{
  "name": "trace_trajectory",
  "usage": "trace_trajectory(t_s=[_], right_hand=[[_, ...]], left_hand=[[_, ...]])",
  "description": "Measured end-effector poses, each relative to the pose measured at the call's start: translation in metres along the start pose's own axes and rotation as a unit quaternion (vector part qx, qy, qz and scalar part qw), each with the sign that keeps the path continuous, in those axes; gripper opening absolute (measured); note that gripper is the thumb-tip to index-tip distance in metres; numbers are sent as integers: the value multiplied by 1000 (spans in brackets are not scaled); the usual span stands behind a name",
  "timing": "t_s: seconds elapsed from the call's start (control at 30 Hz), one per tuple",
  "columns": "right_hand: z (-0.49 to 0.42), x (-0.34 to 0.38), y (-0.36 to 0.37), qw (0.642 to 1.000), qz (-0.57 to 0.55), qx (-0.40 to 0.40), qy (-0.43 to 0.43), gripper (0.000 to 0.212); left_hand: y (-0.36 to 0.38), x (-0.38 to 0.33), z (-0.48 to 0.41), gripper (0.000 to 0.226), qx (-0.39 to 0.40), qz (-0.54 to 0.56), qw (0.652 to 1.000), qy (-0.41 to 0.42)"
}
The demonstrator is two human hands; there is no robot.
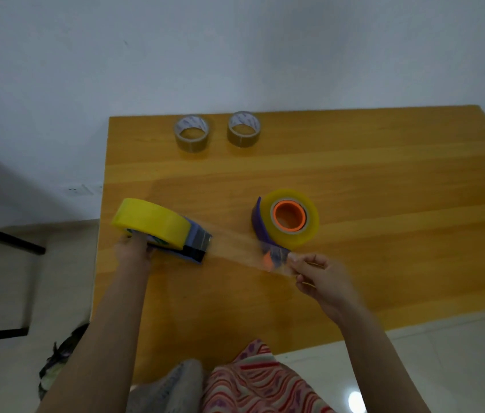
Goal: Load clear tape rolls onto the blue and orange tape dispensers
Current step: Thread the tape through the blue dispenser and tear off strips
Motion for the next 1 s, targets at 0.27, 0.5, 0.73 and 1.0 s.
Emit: trace_trajectory(t_s=[0.27,0.5,0.73,1.0], right_hand=[[-1,1,28,999,24,39,-26,13],[-2,0,37,998,19,49,-37,13],[-4,-5,42,998,11,55,-41,13],[-6,-9,48,998,11,58,-35,13]], left_hand=[[1,0,2,24,47,15,995,-86],[7,-6,3,27,71,13,993,-94],[10,-9,13,29,71,6,992,-104],[16,-10,20,27,75,4,992,-105]])
Point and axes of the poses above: each hand's wrist, its own z-axis away from the middle knuckle, its own y-axis out of the palm, x = y × z, the point moved 4 cm from there along -z, towards the middle knuckle, and after that the axes turned 12 degrees about z, right-handed, at the moved point
